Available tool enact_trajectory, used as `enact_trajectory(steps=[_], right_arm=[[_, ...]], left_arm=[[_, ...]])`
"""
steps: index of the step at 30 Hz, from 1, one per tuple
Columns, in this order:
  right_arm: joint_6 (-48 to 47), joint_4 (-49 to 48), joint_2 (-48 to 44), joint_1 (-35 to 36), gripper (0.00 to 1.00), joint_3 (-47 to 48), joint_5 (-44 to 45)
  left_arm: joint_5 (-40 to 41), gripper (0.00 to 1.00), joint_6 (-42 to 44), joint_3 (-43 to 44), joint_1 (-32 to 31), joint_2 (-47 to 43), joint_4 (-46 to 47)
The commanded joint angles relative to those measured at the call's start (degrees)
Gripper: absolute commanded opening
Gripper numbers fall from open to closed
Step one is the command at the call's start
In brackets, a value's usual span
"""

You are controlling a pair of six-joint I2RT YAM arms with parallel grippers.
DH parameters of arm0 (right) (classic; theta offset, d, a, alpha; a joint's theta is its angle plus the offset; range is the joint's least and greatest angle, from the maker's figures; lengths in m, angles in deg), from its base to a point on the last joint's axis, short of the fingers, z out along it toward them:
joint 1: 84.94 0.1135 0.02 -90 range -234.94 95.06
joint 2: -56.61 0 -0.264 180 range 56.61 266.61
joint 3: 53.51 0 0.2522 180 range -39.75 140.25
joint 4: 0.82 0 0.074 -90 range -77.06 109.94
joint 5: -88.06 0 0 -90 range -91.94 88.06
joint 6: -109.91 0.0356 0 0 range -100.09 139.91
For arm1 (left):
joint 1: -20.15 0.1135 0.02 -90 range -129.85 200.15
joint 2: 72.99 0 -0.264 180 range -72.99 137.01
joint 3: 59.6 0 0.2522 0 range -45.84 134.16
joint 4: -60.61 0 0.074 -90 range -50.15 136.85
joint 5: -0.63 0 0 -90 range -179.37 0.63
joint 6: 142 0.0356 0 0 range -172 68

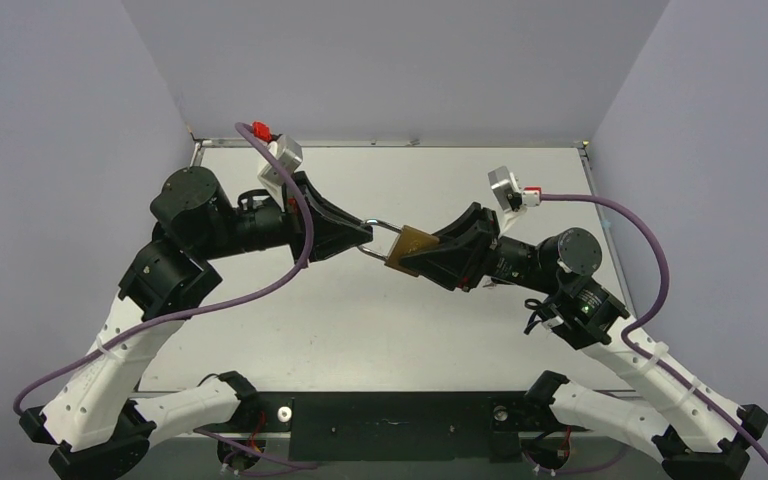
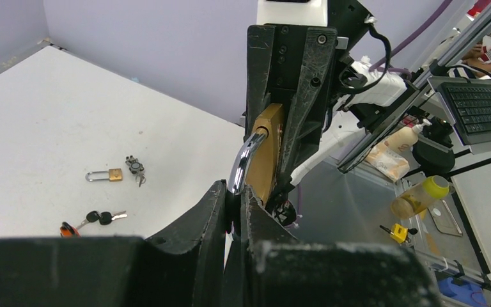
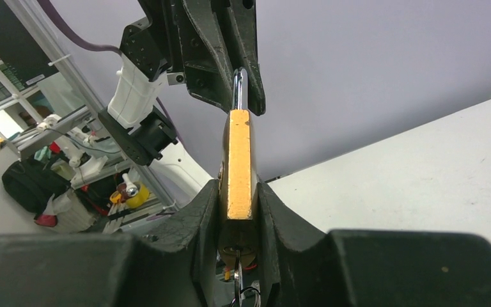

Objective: Lock with the key
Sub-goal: Lock the lock.

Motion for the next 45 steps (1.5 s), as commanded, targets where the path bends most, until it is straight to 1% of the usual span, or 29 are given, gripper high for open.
enact_trajectory(steps=[1,6,12,20,26,34,39,45], right_arm=[[-2.71,-5.87,2.84,1.39,0.00,3.44,6.02],[-2.18,-7.17,4.44,1.42,0.00,4.87,5.91],[-1.67,-8.20,6.00,1.78,0.00,6.08,5.81],[-5.21,-2.43,5.69,1.88,0.00,7.21,10.85],[-7.44,0.58,6.77,2.34,0.00,9.02,13.63],[-7.99,2.53,9.78,2.86,0.00,10.85,15.10],[-7.76,2.65,11.18,3.34,0.00,10.95,16.43],[-7.60,3.08,11.84,3.35,0.00,11.58,17.34]], left_arm=[[-0.19,0.00,-2.04,-2.48,-4.18,2.85,2.36],[1.73,0.00,-1.71,-3.60,-6.68,3.66,2.35],[5.71,0.00,-0.38,-2.83,-9.19,4.99,0.38],[18.46,0.00,1.45,-2.07,-11.47,4.79,-3.22],[22.25,0.00,2.80,-1.18,-14.04,5.84,-4.19],[21.69,0.00,1.78,-0.69,-17.34,6.24,-1.38],[18.84,0.00,-0.37,-0.70,-17.59,6.02,1.16],[17.86,0.00,-0.56,0.09,-19.27,7.21,0.29]])
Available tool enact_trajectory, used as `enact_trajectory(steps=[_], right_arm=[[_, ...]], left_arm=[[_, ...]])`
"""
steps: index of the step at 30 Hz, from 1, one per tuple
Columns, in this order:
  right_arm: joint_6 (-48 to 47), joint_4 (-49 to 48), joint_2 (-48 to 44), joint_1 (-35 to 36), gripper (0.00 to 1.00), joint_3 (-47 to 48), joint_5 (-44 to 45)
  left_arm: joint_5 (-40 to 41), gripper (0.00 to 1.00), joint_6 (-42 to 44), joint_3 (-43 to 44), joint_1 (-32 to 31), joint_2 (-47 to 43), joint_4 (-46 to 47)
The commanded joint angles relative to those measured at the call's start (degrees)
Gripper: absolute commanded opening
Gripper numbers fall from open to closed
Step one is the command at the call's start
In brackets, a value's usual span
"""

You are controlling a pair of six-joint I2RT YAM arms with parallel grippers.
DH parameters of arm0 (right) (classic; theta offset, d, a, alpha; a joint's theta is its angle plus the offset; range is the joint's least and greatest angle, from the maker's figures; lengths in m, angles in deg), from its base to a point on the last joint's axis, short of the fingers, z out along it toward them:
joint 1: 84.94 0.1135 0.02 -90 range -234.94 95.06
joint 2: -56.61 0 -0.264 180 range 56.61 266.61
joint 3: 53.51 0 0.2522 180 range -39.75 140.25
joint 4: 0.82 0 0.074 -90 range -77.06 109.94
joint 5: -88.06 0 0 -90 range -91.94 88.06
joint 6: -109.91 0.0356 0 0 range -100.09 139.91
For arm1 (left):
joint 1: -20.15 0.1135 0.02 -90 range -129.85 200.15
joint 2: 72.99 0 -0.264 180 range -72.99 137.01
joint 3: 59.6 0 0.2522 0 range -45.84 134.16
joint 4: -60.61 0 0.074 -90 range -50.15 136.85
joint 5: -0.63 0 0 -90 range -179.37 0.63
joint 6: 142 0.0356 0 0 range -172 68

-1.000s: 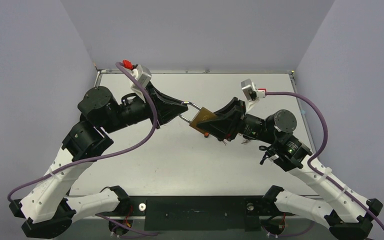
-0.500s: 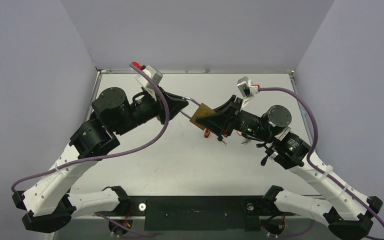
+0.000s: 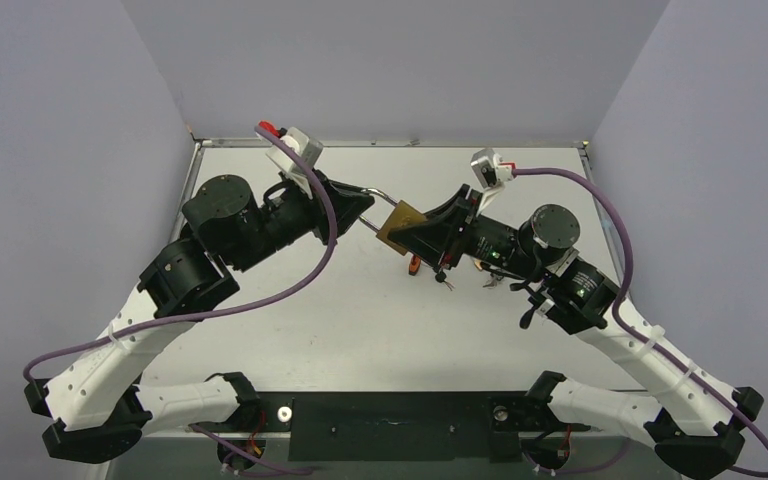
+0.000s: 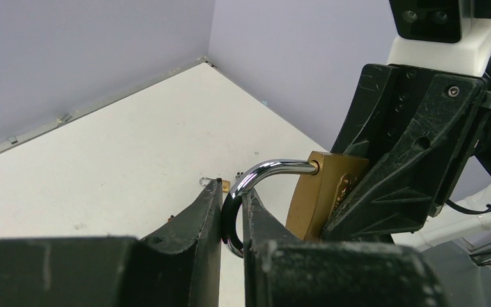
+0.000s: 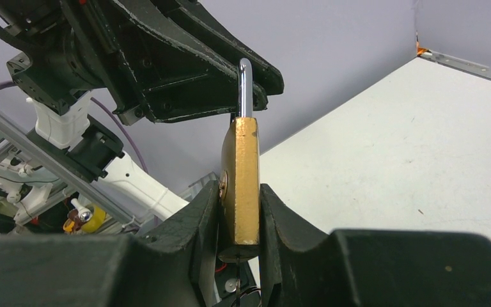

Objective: Lock with the key
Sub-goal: Lock the lock.

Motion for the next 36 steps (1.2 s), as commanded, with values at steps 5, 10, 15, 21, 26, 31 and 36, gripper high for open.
enact_trajectory(steps=[5,10,15,21,26,31,36], right_arm=[[-3.54,-8.86,6.05,1.66,0.00,4.63,5.98],[-4.55,-6.98,6.98,1.67,0.00,6.73,6.96],[-5.19,-6.42,8.85,1.69,0.00,8.84,7.31],[-5.36,-6.14,11.25,1.65,0.00,11.35,6.82],[-5.31,-6.31,12.52,1.65,0.00,12.16,6.64],[-5.05,-6.57,13.39,1.69,0.00,12.13,6.71],[-5.08,-6.68,14.35,1.69,0.00,12.27,6.86]], left_arm=[[-17.81,0.00,-6.81,1.67,-10.25,6.50,-1.31],[-16.07,0.00,-5.85,2.88,-12.58,7.87,-3.39],[-12.54,0.00,-4.23,4.53,-15.00,9.49,-6.18],[-11.55,0.00,-3.93,5.23,-16.79,10.27,-6.76],[-9.85,0.00,-2.73,6.77,-18.58,11.54,-8.50],[-9.78,0.00,-2.08,7.69,-19.72,12.22,-8.79],[-10.28,0.00,-1.19,9.34,-21.27,13.47,-9.00]])
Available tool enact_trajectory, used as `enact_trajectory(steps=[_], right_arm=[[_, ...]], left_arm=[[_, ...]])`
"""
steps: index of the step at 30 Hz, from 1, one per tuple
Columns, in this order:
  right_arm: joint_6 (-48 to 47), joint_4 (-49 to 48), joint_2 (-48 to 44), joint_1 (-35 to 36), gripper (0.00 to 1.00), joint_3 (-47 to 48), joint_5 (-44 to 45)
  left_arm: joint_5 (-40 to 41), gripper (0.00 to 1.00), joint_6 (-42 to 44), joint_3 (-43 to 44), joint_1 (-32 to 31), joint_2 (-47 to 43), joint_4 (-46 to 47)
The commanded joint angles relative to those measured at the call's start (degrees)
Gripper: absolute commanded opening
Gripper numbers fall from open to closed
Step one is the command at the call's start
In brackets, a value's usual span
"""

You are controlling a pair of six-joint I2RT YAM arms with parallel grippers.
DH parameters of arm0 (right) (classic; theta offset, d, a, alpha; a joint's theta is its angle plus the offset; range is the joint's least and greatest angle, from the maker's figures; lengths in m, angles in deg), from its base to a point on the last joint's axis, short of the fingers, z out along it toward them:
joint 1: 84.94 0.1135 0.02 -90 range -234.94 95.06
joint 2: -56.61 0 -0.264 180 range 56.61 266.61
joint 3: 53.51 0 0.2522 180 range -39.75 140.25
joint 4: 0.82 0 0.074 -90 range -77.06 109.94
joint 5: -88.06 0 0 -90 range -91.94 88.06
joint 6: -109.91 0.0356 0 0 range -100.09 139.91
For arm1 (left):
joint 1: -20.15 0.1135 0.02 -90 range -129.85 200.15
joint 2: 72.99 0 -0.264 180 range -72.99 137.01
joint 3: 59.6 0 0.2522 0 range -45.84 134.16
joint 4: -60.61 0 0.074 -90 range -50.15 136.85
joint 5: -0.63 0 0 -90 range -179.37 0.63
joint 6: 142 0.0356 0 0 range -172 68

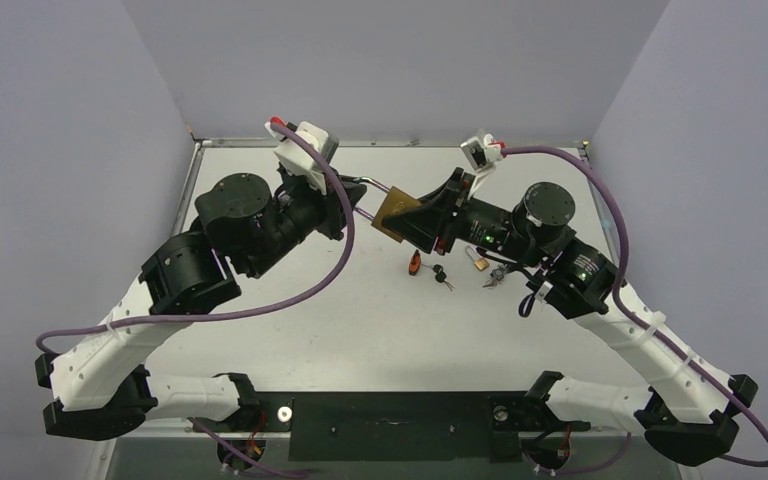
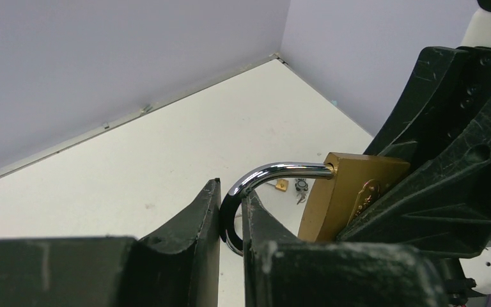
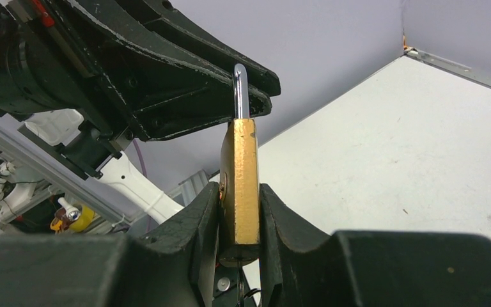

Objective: Lock with the key
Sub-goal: Lock the lock.

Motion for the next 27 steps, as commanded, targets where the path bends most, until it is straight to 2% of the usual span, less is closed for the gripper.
enact_trajectory(steps=[1,17,27], right_arm=[[-2.25,-14.36,8.87,1.28,0.00,1.99,5.69],[-2.14,-14.78,12.00,1.14,0.00,3.49,6.52],[0.02,-17.55,11.65,-0.54,0.00,3.71,6.42]], left_arm=[[-32.22,0.00,-7.25,-0.50,-11.39,8.47,-0.51],[-35.14,0.00,-7.03,0.92,-13.66,11.01,0.21],[-30.15,0.00,-11.92,-3.55,-13.10,7.32,6.51]])
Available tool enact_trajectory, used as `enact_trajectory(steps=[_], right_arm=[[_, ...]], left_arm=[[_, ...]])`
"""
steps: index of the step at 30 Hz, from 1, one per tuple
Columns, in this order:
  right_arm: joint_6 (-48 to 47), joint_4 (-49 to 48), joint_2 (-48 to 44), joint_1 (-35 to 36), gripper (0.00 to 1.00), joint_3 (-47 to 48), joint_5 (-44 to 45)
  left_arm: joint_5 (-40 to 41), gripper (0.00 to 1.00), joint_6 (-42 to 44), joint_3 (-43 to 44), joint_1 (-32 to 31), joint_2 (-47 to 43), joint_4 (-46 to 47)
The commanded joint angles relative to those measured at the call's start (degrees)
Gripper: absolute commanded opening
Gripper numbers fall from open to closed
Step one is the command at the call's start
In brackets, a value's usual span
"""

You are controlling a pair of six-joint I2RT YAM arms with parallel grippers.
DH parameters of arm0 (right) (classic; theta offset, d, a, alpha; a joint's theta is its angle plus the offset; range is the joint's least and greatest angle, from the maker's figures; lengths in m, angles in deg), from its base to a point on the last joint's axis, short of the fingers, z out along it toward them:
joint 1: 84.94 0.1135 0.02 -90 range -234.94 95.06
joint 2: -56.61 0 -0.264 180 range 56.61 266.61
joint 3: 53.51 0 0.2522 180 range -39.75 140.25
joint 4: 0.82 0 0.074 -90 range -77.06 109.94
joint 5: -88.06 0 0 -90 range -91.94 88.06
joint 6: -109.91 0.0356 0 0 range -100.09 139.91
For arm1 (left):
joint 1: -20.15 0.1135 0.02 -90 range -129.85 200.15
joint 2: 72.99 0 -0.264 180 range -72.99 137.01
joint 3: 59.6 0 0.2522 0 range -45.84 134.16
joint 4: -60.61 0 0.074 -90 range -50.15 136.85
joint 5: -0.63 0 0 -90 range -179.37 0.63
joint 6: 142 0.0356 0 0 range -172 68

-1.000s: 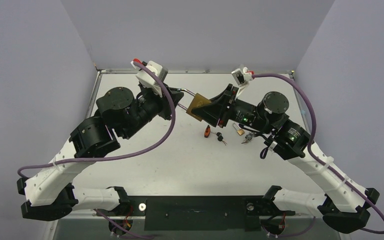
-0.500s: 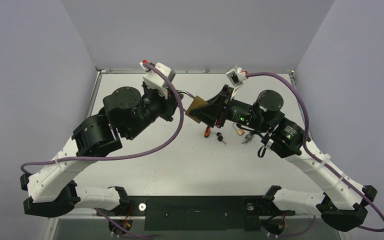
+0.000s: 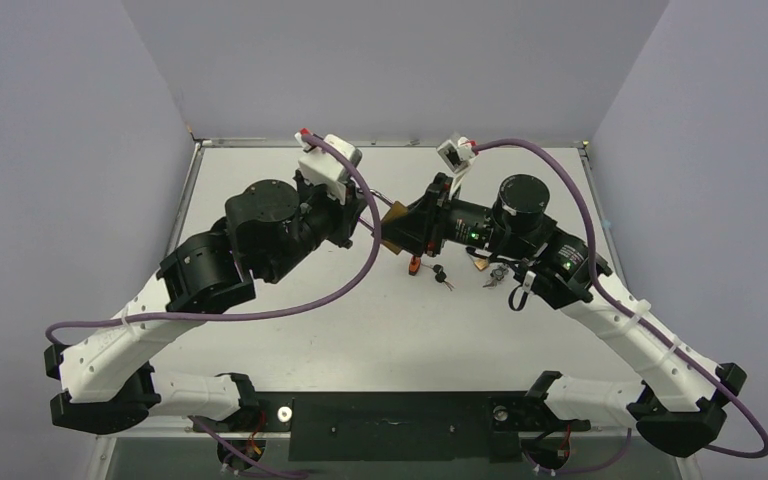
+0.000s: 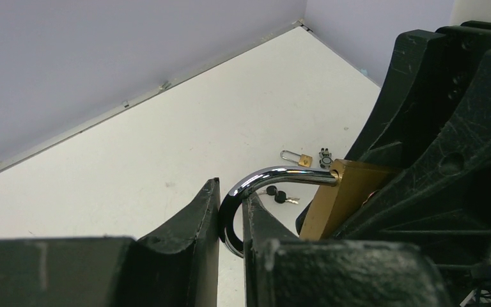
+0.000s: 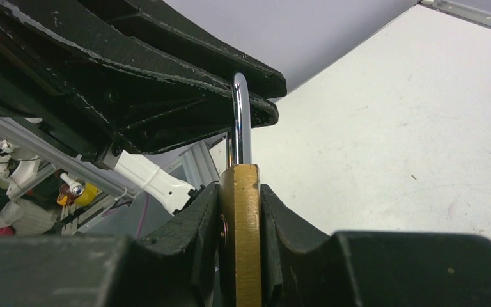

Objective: Lock with the key
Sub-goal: Lock the lock.

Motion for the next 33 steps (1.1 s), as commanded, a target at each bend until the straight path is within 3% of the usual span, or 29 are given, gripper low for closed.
enact_trajectory(steps=[1,6,17,33], right_arm=[[0.95,-22.58,7.79,-0.74,0.00,1.89,9.36],[5.42,-28.31,6.31,-2.83,0.00,-0.03,10.99],[4.32,-24.65,8.13,-1.73,0.00,2.28,12.64],[3.93,-18.40,13.16,-2.61,0.00,12.09,13.14]], left_arm=[[-34.16,0.00,-16.86,-5.36,-10.10,4.62,11.51],[-32.89,0.00,-23.99,-11.45,-6.81,0.23,20.93],[-36.15,0.00,-23.75,-7.27,-7.60,3.63,22.87],[-37.48,0.00,-18.67,-0.33,-13.48,11.45,7.80]])
